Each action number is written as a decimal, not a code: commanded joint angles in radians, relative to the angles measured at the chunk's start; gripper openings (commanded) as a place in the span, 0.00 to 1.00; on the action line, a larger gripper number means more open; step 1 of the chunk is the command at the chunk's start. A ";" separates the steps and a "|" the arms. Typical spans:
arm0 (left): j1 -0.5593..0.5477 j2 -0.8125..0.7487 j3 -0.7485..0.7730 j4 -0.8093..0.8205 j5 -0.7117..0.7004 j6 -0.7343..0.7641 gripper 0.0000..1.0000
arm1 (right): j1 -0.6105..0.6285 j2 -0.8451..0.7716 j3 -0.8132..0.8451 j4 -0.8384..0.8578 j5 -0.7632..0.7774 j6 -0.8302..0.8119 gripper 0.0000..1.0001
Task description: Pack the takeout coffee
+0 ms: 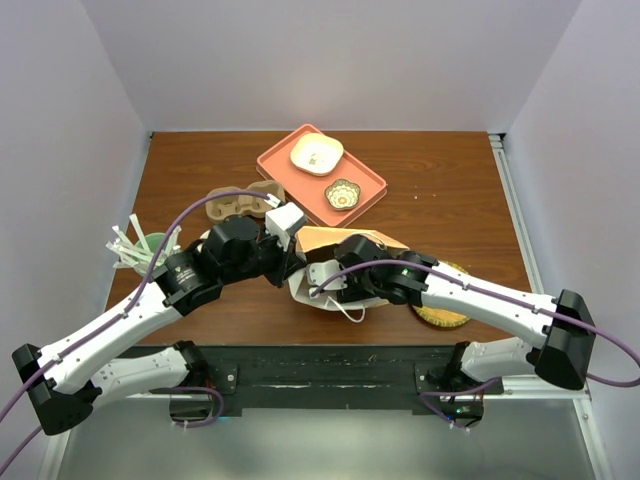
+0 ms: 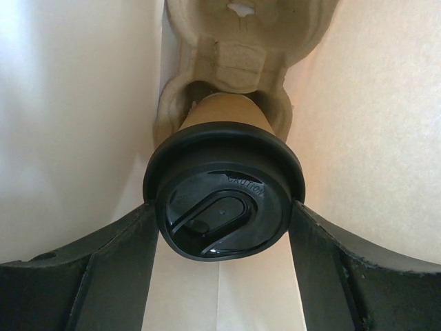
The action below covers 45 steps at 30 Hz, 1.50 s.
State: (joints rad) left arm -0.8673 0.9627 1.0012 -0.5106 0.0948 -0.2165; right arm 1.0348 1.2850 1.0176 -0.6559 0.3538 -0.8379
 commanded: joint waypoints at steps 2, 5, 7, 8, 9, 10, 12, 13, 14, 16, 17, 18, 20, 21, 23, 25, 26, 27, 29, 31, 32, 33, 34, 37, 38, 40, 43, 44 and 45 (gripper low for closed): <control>-0.006 -0.019 -0.003 0.067 0.042 -0.007 0.00 | -0.009 0.002 -0.034 0.079 0.011 0.005 0.21; -0.006 -0.022 -0.006 0.060 0.043 -0.011 0.00 | -0.010 0.002 -0.053 0.102 0.005 0.008 0.21; -0.006 -0.021 -0.006 0.057 0.045 -0.014 0.00 | -0.012 0.004 -0.065 0.128 0.007 0.008 0.21; -0.006 -0.021 -0.006 0.055 0.045 -0.015 0.00 | -0.015 0.007 -0.068 0.136 0.010 0.003 0.21; -0.006 -0.021 -0.006 0.055 0.048 -0.017 0.00 | -0.015 0.010 -0.071 0.153 0.013 0.002 0.21; -0.006 -0.021 -0.006 0.055 0.048 -0.018 0.00 | -0.018 0.011 -0.076 0.160 0.014 0.000 0.20; -0.006 -0.019 -0.004 0.053 0.049 -0.023 0.00 | -0.019 0.014 -0.082 0.185 0.011 -0.009 0.20; -0.006 -0.018 -0.003 0.052 0.049 -0.024 0.00 | -0.019 0.017 -0.088 0.193 0.013 -0.009 0.20; -0.006 -0.018 -0.003 0.052 0.051 -0.027 0.00 | -0.021 0.017 -0.091 0.196 0.013 -0.013 0.20; -0.006 -0.016 -0.003 0.050 0.051 -0.029 0.00 | -0.027 0.019 -0.100 0.210 0.005 -0.013 0.20; -0.004 -0.016 -0.003 0.050 0.051 -0.030 0.00 | -0.027 0.017 -0.103 0.213 0.002 -0.016 0.20; -0.004 -0.013 -0.001 0.050 0.051 -0.034 0.00 | -0.027 0.019 -0.106 0.217 0.001 -0.018 0.20; -0.004 -0.013 -0.001 0.050 0.054 -0.038 0.00 | -0.030 0.019 -0.116 0.223 -0.004 -0.024 0.20; -0.004 -0.012 -0.001 0.052 0.056 -0.041 0.00 | -0.030 0.020 -0.117 0.231 -0.007 -0.024 0.20; -0.006 -0.012 0.000 0.050 0.057 -0.041 0.00 | -0.030 0.022 -0.126 0.240 -0.006 -0.027 0.20; -0.004 -0.009 0.002 0.049 0.060 -0.044 0.00 | -0.035 0.022 -0.135 0.251 -0.004 -0.029 0.20; -0.004 -0.009 0.002 0.049 0.059 -0.046 0.00 | -0.035 0.022 -0.140 0.256 -0.006 -0.032 0.21; -0.004 -0.009 0.002 0.049 0.060 -0.046 0.00 | -0.036 0.022 -0.145 0.263 -0.006 -0.036 0.21; -0.006 -0.009 0.001 0.049 0.062 -0.049 0.00 | -0.036 0.022 -0.154 0.271 -0.006 -0.046 0.21; -0.004 -0.009 -0.003 0.049 0.063 -0.052 0.00 | -0.038 0.023 -0.160 0.291 -0.007 -0.055 0.21; -0.006 -0.009 -0.003 0.049 0.065 -0.053 0.00 | -0.038 0.031 -0.162 0.292 -0.006 -0.064 0.21; -0.004 -0.007 -0.004 0.050 0.066 -0.057 0.00 | -0.038 0.036 -0.160 0.294 -0.006 -0.067 0.21; -0.004 -0.009 -0.006 0.050 0.068 -0.058 0.00 | -0.036 0.040 -0.160 0.294 -0.003 -0.073 0.21; -0.004 -0.010 -0.007 0.047 0.066 -0.063 0.00 | -0.038 0.050 -0.154 0.295 -0.015 -0.079 0.21; -0.004 -0.012 -0.007 0.047 0.065 -0.063 0.00 | -0.039 0.057 -0.152 0.297 -0.013 -0.079 0.21; -0.006 -0.013 -0.007 0.044 0.065 -0.066 0.00 | -0.041 0.066 -0.145 0.295 -0.016 -0.079 0.24; -0.004 -0.013 -0.006 0.044 0.062 -0.069 0.00 | -0.045 0.083 -0.139 0.297 -0.026 -0.081 0.28; -0.006 -0.012 -0.007 0.046 0.062 -0.069 0.00 | -0.048 0.088 -0.136 0.295 -0.035 -0.081 0.28; -0.004 -0.012 -0.007 0.043 0.062 -0.069 0.00 | -0.050 0.094 -0.133 0.294 -0.038 -0.082 0.28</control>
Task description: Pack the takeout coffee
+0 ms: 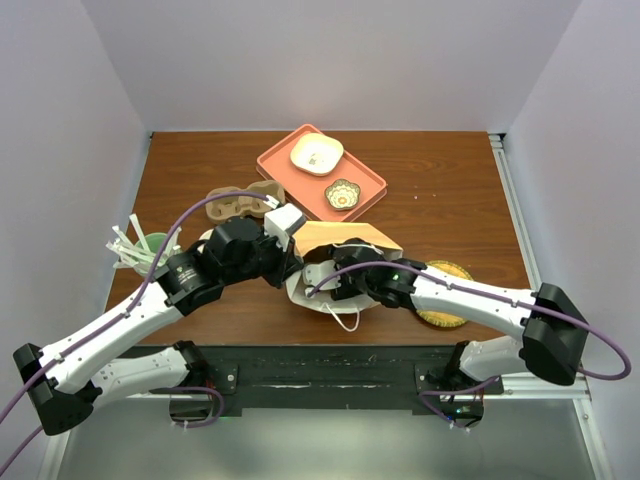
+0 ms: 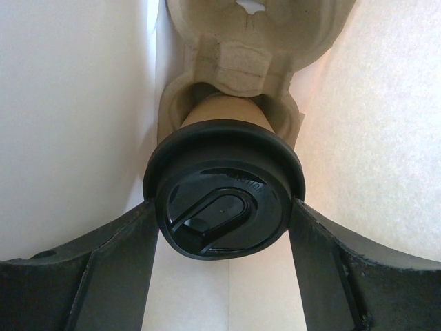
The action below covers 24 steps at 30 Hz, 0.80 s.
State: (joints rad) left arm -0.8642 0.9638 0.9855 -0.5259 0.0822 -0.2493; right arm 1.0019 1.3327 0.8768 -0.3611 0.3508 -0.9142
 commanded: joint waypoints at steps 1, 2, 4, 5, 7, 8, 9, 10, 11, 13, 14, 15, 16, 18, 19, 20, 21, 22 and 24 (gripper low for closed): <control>-0.007 -0.011 0.008 0.061 0.074 -0.036 0.00 | -0.019 0.051 0.011 -0.001 -0.038 -0.008 0.28; -0.007 -0.013 0.008 0.061 0.074 -0.036 0.00 | -0.022 0.056 0.013 -0.002 -0.039 -0.009 0.26; -0.007 -0.010 0.008 0.063 0.074 -0.036 0.00 | -0.023 0.065 0.017 -0.006 -0.042 -0.012 0.25; -0.009 -0.010 0.010 0.063 0.074 -0.036 0.00 | -0.023 0.069 0.019 -0.007 -0.044 -0.014 0.24; -0.007 -0.008 0.008 0.063 0.076 -0.036 0.00 | -0.029 0.075 0.021 -0.006 -0.047 -0.015 0.24; -0.007 -0.008 0.008 0.064 0.076 -0.036 0.00 | -0.029 0.079 0.024 -0.006 -0.052 -0.017 0.24; -0.007 -0.007 0.008 0.064 0.074 -0.036 0.00 | -0.034 0.082 0.025 -0.007 -0.053 -0.017 0.23; -0.007 -0.007 0.008 0.064 0.074 -0.038 0.00 | -0.036 0.089 0.027 -0.007 -0.055 -0.018 0.23; -0.007 -0.007 0.010 0.064 0.074 -0.038 0.00 | -0.037 0.095 0.030 -0.009 -0.056 -0.018 0.23; -0.007 -0.005 0.008 0.064 0.074 -0.038 0.00 | -0.040 0.103 0.037 -0.010 -0.061 -0.020 0.23; -0.007 -0.005 0.008 0.063 0.073 -0.038 0.00 | -0.042 0.111 0.039 -0.009 -0.062 -0.022 0.23; -0.007 -0.005 0.010 0.063 0.073 -0.036 0.00 | -0.045 0.112 0.042 -0.007 -0.064 -0.022 0.23; -0.007 -0.007 0.008 0.063 0.073 -0.036 0.00 | -0.046 0.115 0.044 -0.007 -0.068 -0.023 0.23; -0.009 -0.005 0.010 0.063 0.071 -0.038 0.00 | -0.048 0.123 0.045 -0.006 -0.068 -0.023 0.23; -0.007 -0.005 0.010 0.064 0.071 -0.038 0.00 | -0.049 0.126 0.045 -0.007 -0.070 -0.025 0.23; -0.007 -0.005 0.010 0.064 0.071 -0.038 0.00 | -0.049 0.129 0.045 -0.006 -0.072 -0.025 0.23; -0.007 -0.007 0.010 0.063 0.071 -0.038 0.00 | -0.049 0.131 0.045 -0.004 -0.073 -0.025 0.23; -0.007 -0.005 0.010 0.064 0.071 -0.038 0.00 | -0.051 0.132 0.047 -0.003 -0.072 -0.023 0.23; -0.007 -0.004 0.013 0.064 0.071 -0.038 0.00 | -0.052 0.135 0.047 -0.001 -0.073 -0.025 0.23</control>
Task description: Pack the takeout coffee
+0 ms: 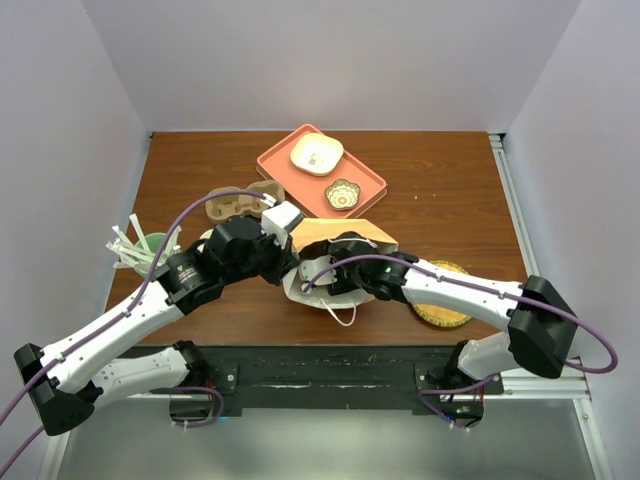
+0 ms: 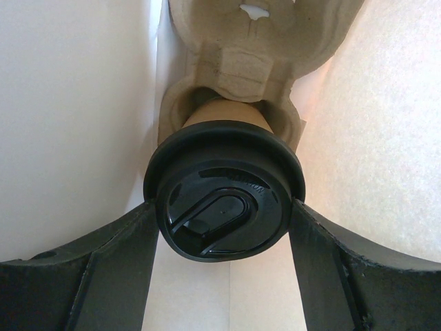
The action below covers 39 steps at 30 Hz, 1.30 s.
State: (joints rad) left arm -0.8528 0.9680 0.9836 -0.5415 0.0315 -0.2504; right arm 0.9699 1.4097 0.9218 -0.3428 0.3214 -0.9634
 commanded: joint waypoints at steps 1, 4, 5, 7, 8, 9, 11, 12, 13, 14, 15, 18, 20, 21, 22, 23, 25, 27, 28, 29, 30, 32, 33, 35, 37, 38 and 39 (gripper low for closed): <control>-0.020 -0.006 0.015 0.080 0.120 -0.038 0.00 | -0.020 0.061 0.002 -0.018 -0.042 0.023 0.23; -0.019 -0.006 0.015 0.081 0.120 -0.036 0.00 | -0.026 0.074 0.008 -0.016 -0.039 0.022 0.23; -0.019 -0.003 0.017 0.083 0.120 -0.035 0.00 | -0.028 0.078 0.011 -0.012 -0.039 0.022 0.23; -0.019 -0.005 0.018 0.083 0.120 -0.033 0.00 | -0.030 0.089 0.015 -0.009 -0.035 0.022 0.23; -0.019 -0.005 0.020 0.083 0.120 -0.035 0.00 | -0.031 0.092 0.017 -0.009 -0.035 0.022 0.23; -0.019 -0.005 0.020 0.081 0.120 -0.033 0.00 | -0.031 0.094 0.018 -0.009 -0.036 0.022 0.24; -0.019 -0.005 0.018 0.080 0.120 -0.035 0.00 | -0.033 0.094 0.020 -0.007 -0.035 0.022 0.25; -0.019 -0.006 0.018 0.080 0.117 -0.033 0.00 | -0.033 0.094 0.022 -0.009 -0.030 0.023 0.27; -0.019 -0.006 0.018 0.080 0.117 -0.033 0.00 | -0.033 0.087 0.023 -0.010 -0.027 0.023 0.29; -0.019 -0.006 0.018 0.083 0.116 -0.035 0.00 | -0.034 0.087 0.029 -0.015 -0.025 0.023 0.31; -0.019 -0.005 0.020 0.083 0.116 -0.032 0.00 | -0.034 0.084 0.032 -0.019 -0.025 0.022 0.36; -0.019 0.000 0.021 0.090 0.108 -0.033 0.00 | -0.039 0.072 0.052 -0.044 -0.025 0.018 0.48; -0.020 0.001 0.020 0.092 0.097 -0.039 0.00 | -0.039 0.068 0.075 -0.074 -0.028 0.017 0.53; -0.019 0.003 0.018 0.094 0.094 -0.044 0.00 | -0.039 0.067 0.084 -0.088 -0.036 0.012 0.56; -0.019 0.003 0.018 0.095 0.093 -0.044 0.00 | -0.039 0.069 0.094 -0.107 -0.042 0.012 0.62; -0.019 0.003 0.020 0.098 0.093 -0.049 0.00 | -0.040 0.067 0.109 -0.108 -0.047 0.015 0.66; -0.019 0.003 0.021 0.101 0.093 -0.052 0.00 | -0.040 0.066 0.120 -0.125 -0.054 0.008 0.73; -0.019 0.005 0.023 0.100 0.090 -0.052 0.00 | -0.039 0.066 0.132 -0.136 -0.067 0.005 0.74; -0.019 0.005 0.023 0.100 0.090 -0.055 0.00 | -0.039 0.064 0.137 -0.148 -0.074 0.003 0.77; -0.019 0.006 0.023 0.100 0.088 -0.056 0.00 | -0.040 0.058 0.141 -0.154 -0.084 0.005 0.80; -0.019 0.006 0.024 0.100 0.088 -0.058 0.00 | -0.040 0.057 0.143 -0.162 -0.085 0.005 0.84; -0.019 0.008 0.026 0.101 0.088 -0.059 0.00 | -0.039 0.052 0.150 -0.177 -0.091 0.006 0.89; -0.019 0.006 0.026 0.101 0.087 -0.059 0.00 | -0.039 0.048 0.153 -0.182 -0.094 0.006 0.89; -0.019 0.011 0.029 0.100 0.085 -0.059 0.00 | -0.039 0.043 0.160 -0.196 -0.099 0.006 0.95; -0.019 0.012 0.032 0.101 0.084 -0.059 0.00 | -0.039 0.038 0.166 -0.205 -0.102 0.006 0.98; -0.019 0.014 0.033 0.101 0.084 -0.061 0.00 | -0.039 0.037 0.167 -0.208 -0.102 0.006 0.99; -0.019 0.014 0.036 0.103 0.084 -0.062 0.00 | -0.040 0.035 0.170 -0.217 -0.104 0.006 0.98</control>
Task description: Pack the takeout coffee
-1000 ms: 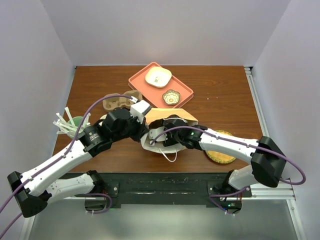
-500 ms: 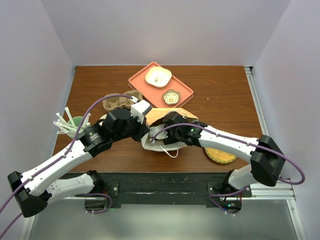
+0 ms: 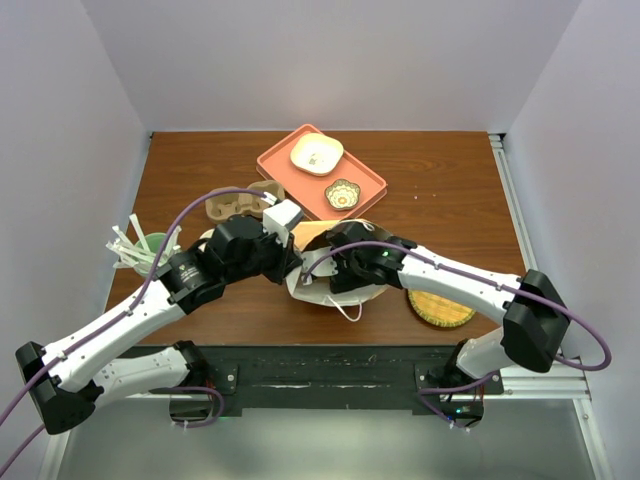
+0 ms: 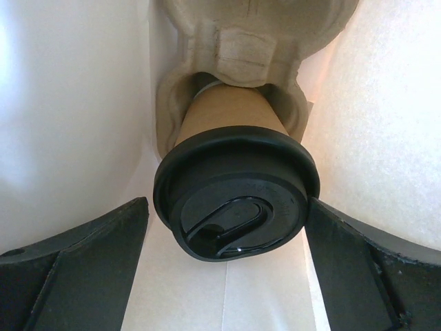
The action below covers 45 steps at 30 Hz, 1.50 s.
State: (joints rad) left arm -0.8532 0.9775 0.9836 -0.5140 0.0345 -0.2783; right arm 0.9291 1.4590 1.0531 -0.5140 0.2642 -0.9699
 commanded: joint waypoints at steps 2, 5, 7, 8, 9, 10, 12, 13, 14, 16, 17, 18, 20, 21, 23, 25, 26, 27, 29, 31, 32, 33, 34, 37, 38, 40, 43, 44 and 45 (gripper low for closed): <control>-0.018 0.007 0.040 0.077 0.082 -0.039 0.00 | 0.002 -0.022 0.048 -0.055 -0.049 0.014 0.98; -0.020 0.010 0.044 0.078 0.082 -0.047 0.00 | 0.002 -0.028 0.062 -0.076 -0.060 0.014 0.98; -0.018 0.012 0.047 0.075 0.082 -0.053 0.00 | 0.002 -0.034 0.071 -0.092 -0.072 0.016 0.98; -0.018 0.012 0.049 0.075 0.081 -0.053 0.00 | 0.002 -0.037 0.074 -0.096 -0.074 0.020 0.98; -0.018 0.013 0.050 0.072 0.081 -0.056 0.00 | 0.002 -0.038 0.077 -0.106 -0.075 0.022 0.98; -0.018 0.013 0.050 0.074 0.081 -0.059 0.00 | 0.002 -0.045 0.084 -0.110 -0.083 0.023 0.99; -0.018 0.015 0.053 0.072 0.076 -0.062 0.00 | 0.002 -0.048 0.094 -0.129 -0.092 0.023 0.99; -0.018 0.018 0.055 0.071 0.074 -0.062 0.00 | 0.002 -0.049 0.097 -0.136 -0.100 0.023 0.99; -0.020 0.020 0.056 0.071 0.074 -0.064 0.00 | 0.002 -0.054 0.100 -0.141 -0.106 0.026 0.98; -0.018 0.027 0.067 0.065 0.071 -0.068 0.00 | 0.002 -0.055 0.116 -0.165 -0.112 0.031 0.98; -0.018 0.032 0.072 0.060 0.070 -0.068 0.00 | 0.001 -0.054 0.120 -0.176 -0.115 0.034 0.98; -0.018 0.039 0.081 0.054 0.068 -0.070 0.00 | 0.002 -0.054 0.133 -0.196 -0.115 0.036 0.98; -0.018 0.046 0.089 0.051 0.067 -0.070 0.00 | 0.002 -0.057 0.142 -0.208 -0.118 0.046 0.98; -0.018 0.049 0.095 0.049 0.065 -0.074 0.00 | 0.002 -0.061 0.146 -0.216 -0.123 0.048 0.98; -0.018 0.053 0.102 0.048 0.065 -0.078 0.00 | 0.002 -0.065 0.153 -0.224 -0.123 0.056 0.98; -0.020 0.059 0.115 0.042 0.065 -0.082 0.02 | 0.001 -0.063 0.163 -0.238 -0.129 0.060 0.96; -0.018 0.061 0.118 0.040 0.061 -0.085 0.03 | 0.002 -0.065 0.166 -0.244 -0.132 0.063 0.95; -0.018 0.062 0.124 0.037 0.061 -0.088 0.04 | 0.002 -0.065 0.171 -0.250 -0.135 0.066 0.95; -0.018 0.064 0.130 0.034 0.054 -0.093 0.07 | 0.002 -0.065 0.176 -0.262 -0.141 0.071 0.92; -0.018 0.066 0.138 0.026 0.050 -0.096 0.09 | 0.002 -0.068 0.177 -0.276 -0.143 0.073 0.89; -0.018 0.066 0.139 0.023 0.045 -0.098 0.09 | 0.002 -0.071 0.176 -0.279 -0.145 0.074 0.88; -0.018 0.066 0.142 0.020 0.045 -0.101 0.09 | 0.002 -0.071 0.177 -0.285 -0.145 0.074 0.88; -0.018 0.063 0.144 0.019 0.045 -0.104 0.11 | 0.002 -0.074 0.180 -0.288 -0.148 0.076 0.87; -0.018 0.064 0.158 0.008 0.034 -0.108 0.16 | 0.002 -0.071 0.192 -0.308 -0.155 0.082 0.86; -0.018 0.064 0.159 0.005 0.030 -0.108 0.18 | 0.002 -0.072 0.194 -0.311 -0.155 0.085 0.85; -0.018 0.067 0.170 -0.003 0.027 -0.110 0.21 | 0.002 -0.075 0.191 -0.317 -0.158 0.088 0.85; -0.018 0.075 0.201 -0.023 0.016 -0.110 0.25 | 0.002 -0.074 0.194 -0.319 -0.160 0.089 0.85; -0.018 0.078 0.213 -0.029 0.009 -0.110 0.25 | 0.002 -0.074 0.194 -0.319 -0.160 0.089 0.85; -0.018 0.078 0.217 -0.037 0.004 -0.110 0.26 | 0.002 -0.071 0.199 -0.317 -0.160 0.089 0.84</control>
State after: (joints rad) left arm -0.8665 1.0451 1.1305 -0.5808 0.0639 -0.3786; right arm 0.9154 1.4273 1.1969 -0.8471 0.1524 -0.8783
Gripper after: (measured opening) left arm 0.247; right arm 0.857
